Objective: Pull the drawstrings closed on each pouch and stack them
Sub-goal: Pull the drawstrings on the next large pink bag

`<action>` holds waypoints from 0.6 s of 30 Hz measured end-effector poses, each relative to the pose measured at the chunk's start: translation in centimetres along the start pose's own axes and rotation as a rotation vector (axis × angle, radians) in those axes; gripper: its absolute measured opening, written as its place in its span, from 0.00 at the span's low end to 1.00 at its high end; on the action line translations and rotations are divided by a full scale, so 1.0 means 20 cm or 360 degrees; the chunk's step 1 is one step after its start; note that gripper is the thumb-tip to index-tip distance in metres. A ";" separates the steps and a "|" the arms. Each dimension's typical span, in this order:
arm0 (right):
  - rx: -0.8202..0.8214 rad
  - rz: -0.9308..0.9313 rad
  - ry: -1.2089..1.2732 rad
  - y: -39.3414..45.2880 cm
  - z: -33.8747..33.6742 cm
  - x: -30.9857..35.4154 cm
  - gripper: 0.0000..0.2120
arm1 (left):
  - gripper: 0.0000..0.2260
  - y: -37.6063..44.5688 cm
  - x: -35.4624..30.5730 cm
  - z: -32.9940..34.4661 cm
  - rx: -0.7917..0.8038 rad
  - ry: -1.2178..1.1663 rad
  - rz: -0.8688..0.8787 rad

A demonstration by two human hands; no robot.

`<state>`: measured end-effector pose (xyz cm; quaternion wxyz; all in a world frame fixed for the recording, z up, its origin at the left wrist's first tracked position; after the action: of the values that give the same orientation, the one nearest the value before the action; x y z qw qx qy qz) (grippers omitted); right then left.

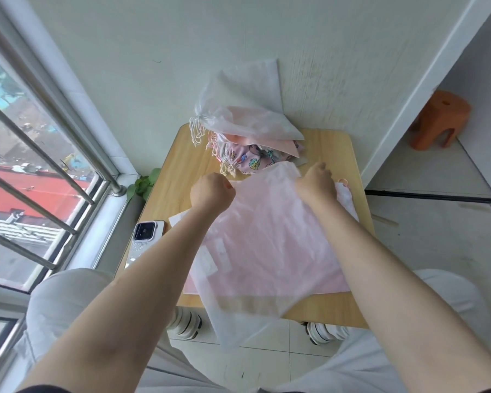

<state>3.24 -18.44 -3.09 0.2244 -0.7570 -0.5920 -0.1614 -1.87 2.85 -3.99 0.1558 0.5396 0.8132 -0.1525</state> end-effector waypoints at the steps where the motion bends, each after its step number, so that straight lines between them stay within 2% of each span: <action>1: 0.0185 0.0097 0.0042 0.00 -0.01 -0.02 0.17 | 0.07 0.00 0.01 0.00 -0.0001 -0.0001 -0.0043; 3: 0.0492 0.0222 0.0208 -0.02 -0.01 -0.03 0.14 | 0.07 -0.01 0.02 0.00 -0.0017 -0.0011 -0.0115; 6: 0.0639 0.0305 0.0612 -0.02 0.02 -0.01 0.11 | 0.06 -0.03 0.03 -0.02 0.0063 -0.0056 -0.0210; 8: 0.0557 0.0190 0.0605 -0.02 0.04 0.02 0.08 | 0.03 -0.03 0.04 -0.05 0.0392 -0.0083 -0.0170; 10: 0.0398 -0.0091 0.0433 0.00 0.04 0.06 0.08 | 0.10 -0.04 0.05 -0.08 0.0890 0.0021 -0.0027; 11: 0.0335 -0.0249 0.0367 0.00 0.05 0.08 0.08 | 0.15 -0.05 0.06 -0.10 0.1014 0.0038 -0.0024; 12: 0.0314 -0.0393 0.0320 0.00 0.05 0.11 0.08 | 0.20 -0.05 0.06 -0.12 0.1013 -0.0025 -0.0042; 15: 0.0373 -0.0760 0.0132 -0.04 0.10 0.23 0.09 | 0.31 0.00 0.13 -0.17 0.0533 -0.0579 -0.0311; 18: 0.0470 -0.0932 0.0061 -0.11 0.16 0.32 0.10 | 0.33 0.02 0.18 -0.20 0.0642 -0.0970 -0.0496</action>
<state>2.62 -11.08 -2.21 0.2869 -0.5107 -0.7973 -0.1457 -3.17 7.59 -1.89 0.2560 0.3594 0.7556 -0.4841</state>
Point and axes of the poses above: each hand's wrist, its own y-axis towards the middle knuckle, its own z-axis out of the palm, x = y × z, the point moved 1 cm from there along y, towards the middle knuckle, and after that the axes turned 1 degree about -x, right-handed, at the moved point
